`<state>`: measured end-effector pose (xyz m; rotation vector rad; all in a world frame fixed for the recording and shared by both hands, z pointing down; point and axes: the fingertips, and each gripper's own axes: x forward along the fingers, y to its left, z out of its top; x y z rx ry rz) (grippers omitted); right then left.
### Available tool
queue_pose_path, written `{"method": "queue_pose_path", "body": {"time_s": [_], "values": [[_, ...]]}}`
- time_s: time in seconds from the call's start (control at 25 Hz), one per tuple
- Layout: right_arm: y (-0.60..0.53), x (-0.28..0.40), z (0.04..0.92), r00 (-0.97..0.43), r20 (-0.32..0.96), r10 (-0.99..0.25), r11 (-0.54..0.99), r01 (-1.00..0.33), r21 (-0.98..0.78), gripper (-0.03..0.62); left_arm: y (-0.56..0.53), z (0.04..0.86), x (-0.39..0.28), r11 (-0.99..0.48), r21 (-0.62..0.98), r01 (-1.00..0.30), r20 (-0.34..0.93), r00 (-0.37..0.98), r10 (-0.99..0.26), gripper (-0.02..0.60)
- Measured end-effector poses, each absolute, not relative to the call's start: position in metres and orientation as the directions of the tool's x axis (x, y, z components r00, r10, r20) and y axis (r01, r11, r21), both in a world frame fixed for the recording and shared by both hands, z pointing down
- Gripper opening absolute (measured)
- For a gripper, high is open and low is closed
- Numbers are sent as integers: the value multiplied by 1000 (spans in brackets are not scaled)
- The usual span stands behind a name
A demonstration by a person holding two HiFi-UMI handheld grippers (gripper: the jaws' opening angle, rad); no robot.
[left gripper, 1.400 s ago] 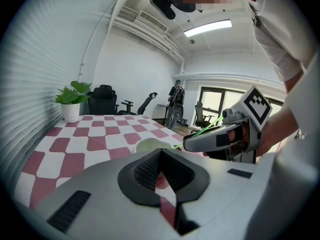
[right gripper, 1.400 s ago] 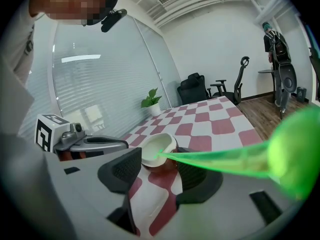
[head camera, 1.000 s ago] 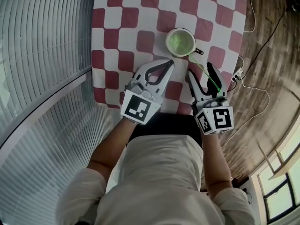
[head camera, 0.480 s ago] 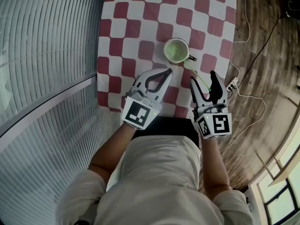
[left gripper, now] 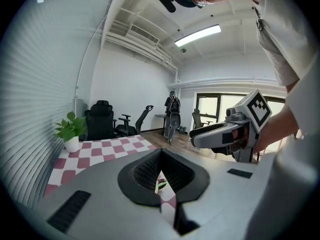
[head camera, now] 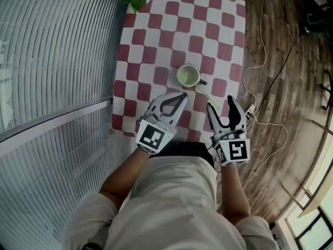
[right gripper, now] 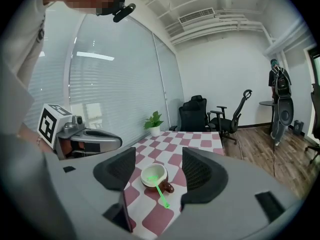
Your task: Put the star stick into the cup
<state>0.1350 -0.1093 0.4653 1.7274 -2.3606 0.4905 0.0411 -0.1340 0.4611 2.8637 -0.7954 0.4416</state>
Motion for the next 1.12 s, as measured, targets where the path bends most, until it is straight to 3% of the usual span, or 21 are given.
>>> {"method": "queue_pose_path", "body": {"time_s": [0.28, 0.64, 1.12], "values": [[-99, 124, 417, -359, 286, -889, 327, -932, -153, 284, -121, 419, 40, -855, 63, -514, 270, 834, -481, 31], [-90, 106, 349, -431, 195, -881, 414, -902, -125, 136, -107, 358, 38, -866, 73, -495, 195, 859, -474, 31], [-85, 77, 283, -494, 149, -856, 495, -868, -38, 58, -97, 293, 36, -885, 53, -463, 121, 883, -454, 31]]}}
